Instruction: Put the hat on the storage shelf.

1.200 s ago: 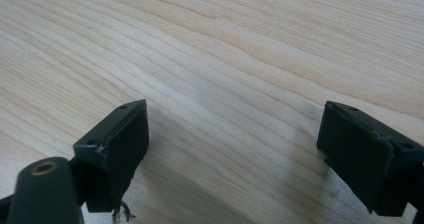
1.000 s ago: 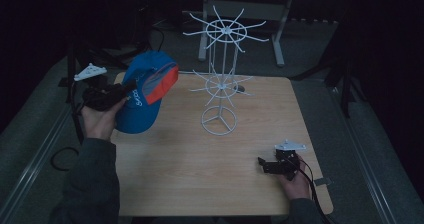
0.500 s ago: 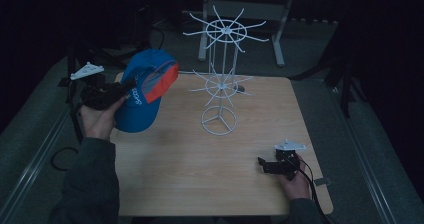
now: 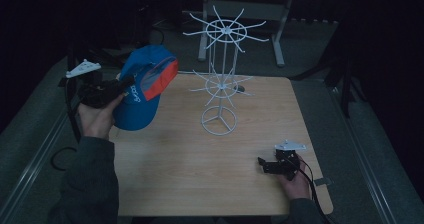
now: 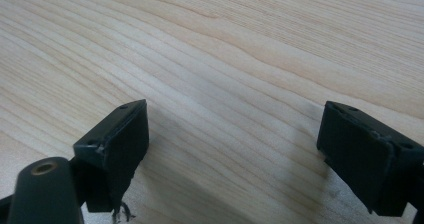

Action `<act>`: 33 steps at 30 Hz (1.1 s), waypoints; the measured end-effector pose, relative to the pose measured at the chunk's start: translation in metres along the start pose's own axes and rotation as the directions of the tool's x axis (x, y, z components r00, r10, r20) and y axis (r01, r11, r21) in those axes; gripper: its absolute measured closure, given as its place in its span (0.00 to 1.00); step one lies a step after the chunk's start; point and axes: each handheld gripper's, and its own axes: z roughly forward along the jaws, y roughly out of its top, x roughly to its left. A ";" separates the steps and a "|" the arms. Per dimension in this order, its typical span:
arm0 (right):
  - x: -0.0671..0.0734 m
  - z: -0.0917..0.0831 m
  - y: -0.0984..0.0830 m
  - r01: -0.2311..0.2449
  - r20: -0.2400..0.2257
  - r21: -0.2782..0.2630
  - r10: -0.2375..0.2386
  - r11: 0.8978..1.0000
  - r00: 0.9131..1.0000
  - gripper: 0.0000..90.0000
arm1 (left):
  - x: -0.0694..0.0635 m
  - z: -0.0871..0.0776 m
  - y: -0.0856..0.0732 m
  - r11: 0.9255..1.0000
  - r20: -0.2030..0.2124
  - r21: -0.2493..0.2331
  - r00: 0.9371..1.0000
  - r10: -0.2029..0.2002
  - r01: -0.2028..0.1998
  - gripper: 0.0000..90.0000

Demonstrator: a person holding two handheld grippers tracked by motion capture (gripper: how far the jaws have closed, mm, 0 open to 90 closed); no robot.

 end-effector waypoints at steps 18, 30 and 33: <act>0.000 0.000 0.000 0.000 0.000 0.000 0.000 1.000 1.000 0.15 | -0.004 -0.005 0.010 0.999 0.012 -0.036 1.000 0.002 -0.001 0.99; 0.000 0.000 0.000 0.002 0.000 0.001 -0.002 1.000 1.000 0.15 | -0.005 -0.005 0.016 0.999 0.018 -0.053 1.000 0.000 0.001 0.99; 0.000 0.000 0.000 0.001 0.000 0.000 -0.001 1.000 1.000 0.15 | -0.006 -0.005 0.017 0.998 0.024 -0.056 1.000 -0.004 0.005 0.99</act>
